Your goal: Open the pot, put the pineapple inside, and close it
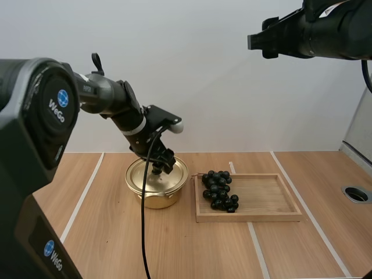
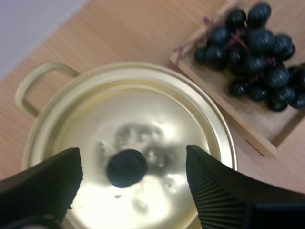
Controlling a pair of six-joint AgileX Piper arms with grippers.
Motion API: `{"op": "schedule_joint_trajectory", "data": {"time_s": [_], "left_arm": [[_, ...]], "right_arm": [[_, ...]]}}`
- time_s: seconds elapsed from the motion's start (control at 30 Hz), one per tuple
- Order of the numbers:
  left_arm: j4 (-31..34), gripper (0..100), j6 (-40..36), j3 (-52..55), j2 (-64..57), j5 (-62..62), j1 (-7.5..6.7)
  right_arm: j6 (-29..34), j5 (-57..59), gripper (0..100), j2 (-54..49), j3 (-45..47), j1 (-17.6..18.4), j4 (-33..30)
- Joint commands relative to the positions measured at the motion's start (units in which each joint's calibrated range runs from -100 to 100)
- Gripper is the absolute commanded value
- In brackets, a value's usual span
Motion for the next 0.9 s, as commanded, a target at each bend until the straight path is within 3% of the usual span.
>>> {"op": "schedule_joint_trajectory", "data": {"time_s": [0.0,0.23,0.47,0.63,0.73,0.87], "left_arm": [[-0.53,100,-3.56,-3.68,-4.21,-8.90,-0.18],[-0.45,100,-16.50,-9.94,-14.24,-23.26,1.20],[-4.13,100,-16.74,-9.28,-24.72,-27.53,3.58],[-8.33,100,-16.74,-2.37,-37.07,-40.76,5.80],[-7.66,100,-16.74,4.11,-44.85,-48.08,6.34],[-7.50,100,-15.87,13.68,-55.98,-48.72,6.34]], "right_arm": [[-0.13,0.15,100,0.22,-0.02,-0.23,-0.39],[-0.13,2.31,100,2.56,-0.02,-0.23,-2.84],[-0.13,-3.81,100,3.08,3.68,-0.23,0.26],[-2.35,-11.68,100,2.03,11.44,-0.23,-0.39],[-4.24,-17.08,100,1.63,16.54,-0.23,-0.39],[-4.39,-18.48,100,0.75,21.28,-0.23,-0.01]]}}
